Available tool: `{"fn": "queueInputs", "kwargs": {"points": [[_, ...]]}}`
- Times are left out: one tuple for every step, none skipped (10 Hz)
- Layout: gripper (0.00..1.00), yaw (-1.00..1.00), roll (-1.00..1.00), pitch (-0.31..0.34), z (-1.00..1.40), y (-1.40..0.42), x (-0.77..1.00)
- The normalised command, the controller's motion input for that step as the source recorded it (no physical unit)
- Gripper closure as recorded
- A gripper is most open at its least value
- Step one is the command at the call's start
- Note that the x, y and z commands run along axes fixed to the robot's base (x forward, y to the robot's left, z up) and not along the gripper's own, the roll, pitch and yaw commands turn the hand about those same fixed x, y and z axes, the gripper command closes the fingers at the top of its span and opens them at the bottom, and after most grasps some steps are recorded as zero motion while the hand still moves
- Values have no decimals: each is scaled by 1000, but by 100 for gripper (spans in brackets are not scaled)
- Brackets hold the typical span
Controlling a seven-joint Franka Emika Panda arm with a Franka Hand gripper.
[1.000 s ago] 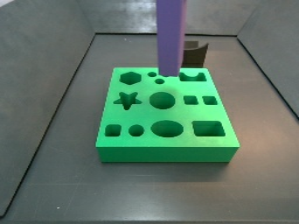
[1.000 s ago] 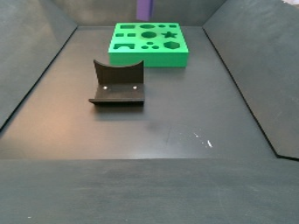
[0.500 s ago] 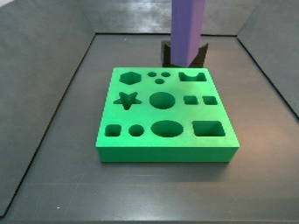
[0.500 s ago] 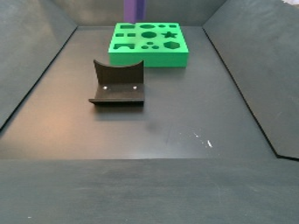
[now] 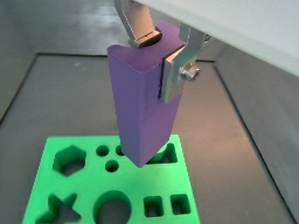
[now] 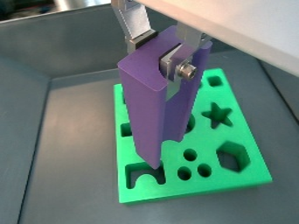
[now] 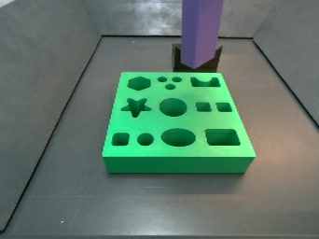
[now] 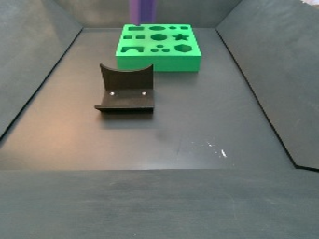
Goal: Insert the arch object.
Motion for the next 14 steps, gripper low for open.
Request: {"fn": "queueInputs", "kwargs": {"points": [[100, -971, 56, 0, -23, 43, 49], [100, -966, 59, 0, -31, 49, 54], [100, -986, 44, 0, -9, 40, 60], [100, -997, 34, 0, 0, 34, 60], [100, -1000, 20, 0, 0, 20, 57], [100, -1000, 20, 0, -94, 0, 0], [100, -1000, 23, 0, -160, 0, 0], [100, -1000, 43, 0, -200, 0, 0], [100, -763, 0, 73, -366, 0, 209], [100, -686, -11, 106, -394, 0, 277], [100, -403, -16, 134, -257, 60, 297], [100, -206, -39, 114, -226, 166, 257], [100, -177, -177, 33, -380, 149, 186], [100, -29, -327, 39, -334, 206, 191]]}}
